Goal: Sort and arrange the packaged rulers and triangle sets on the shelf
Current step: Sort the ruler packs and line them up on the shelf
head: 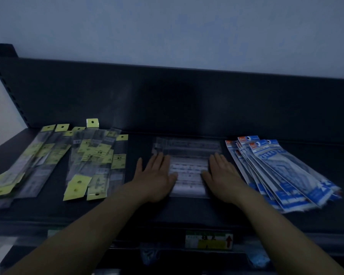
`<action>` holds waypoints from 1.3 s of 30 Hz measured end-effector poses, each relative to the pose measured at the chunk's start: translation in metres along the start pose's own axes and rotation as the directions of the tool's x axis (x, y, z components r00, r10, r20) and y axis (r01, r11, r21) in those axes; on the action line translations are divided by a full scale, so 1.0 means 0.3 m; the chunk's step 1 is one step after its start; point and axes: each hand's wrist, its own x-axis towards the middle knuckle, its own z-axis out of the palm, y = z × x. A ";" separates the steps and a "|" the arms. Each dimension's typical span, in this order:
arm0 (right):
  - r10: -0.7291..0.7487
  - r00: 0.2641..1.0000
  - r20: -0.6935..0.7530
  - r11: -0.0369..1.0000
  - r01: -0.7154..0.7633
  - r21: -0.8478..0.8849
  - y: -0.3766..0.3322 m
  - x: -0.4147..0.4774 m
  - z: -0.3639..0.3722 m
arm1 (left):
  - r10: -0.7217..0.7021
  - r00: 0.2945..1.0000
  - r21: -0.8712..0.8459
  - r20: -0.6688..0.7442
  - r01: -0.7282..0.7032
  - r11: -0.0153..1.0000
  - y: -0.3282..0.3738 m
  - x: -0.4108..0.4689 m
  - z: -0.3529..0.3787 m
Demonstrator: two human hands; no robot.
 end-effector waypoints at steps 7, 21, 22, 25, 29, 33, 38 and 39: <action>-0.013 1.000 -0.008 1.000 0.013 -0.002 0.003 -0.065 0.012 | -0.002 1.000 -0.063 -0.022 0.001 0.998 -0.014 -0.043 0.023; -0.239 0.898 -0.369 0.957 0.281 0.065 -0.219 -0.038 -0.022 | -0.155 0.779 -0.279 -0.608 -0.027 0.960 -0.132 -0.206 -0.058; -0.257 0.892 -0.373 0.951 0.302 0.067 -0.252 -0.038 -0.021 | -0.182 0.766 -0.304 -0.617 -0.019 0.952 -0.164 -0.230 -0.070; -0.290 0.884 -0.367 0.942 0.330 0.052 -0.369 -0.027 -0.028 | -0.295 0.707 -0.405 -0.643 0.013 0.914 -0.294 -0.309 -0.113; -0.327 0.888 -0.323 0.929 0.365 0.063 -0.560 0.003 -0.022 | -0.415 0.664 -0.423 -0.622 0.162 0.892 -0.567 -0.387 -0.152; -0.339 0.888 -0.311 0.912 0.391 0.125 -0.800 0.051 0.009 | -0.551 0.673 -0.385 -0.494 0.399 0.832 -0.863 -0.383 -0.166; -0.328 0.888 -0.323 0.899 0.398 0.181 -1.057 0.091 0.058 | -0.522 0.835 -0.519 -0.175 0.372 0.770 -1.040 -0.328 -0.193; -0.318 0.890 -0.327 0.900 0.392 0.193 -1.096 0.092 0.067 | -0.510 0.849 -0.535 -0.138 0.369 0.760 -1.059 -0.325 -0.197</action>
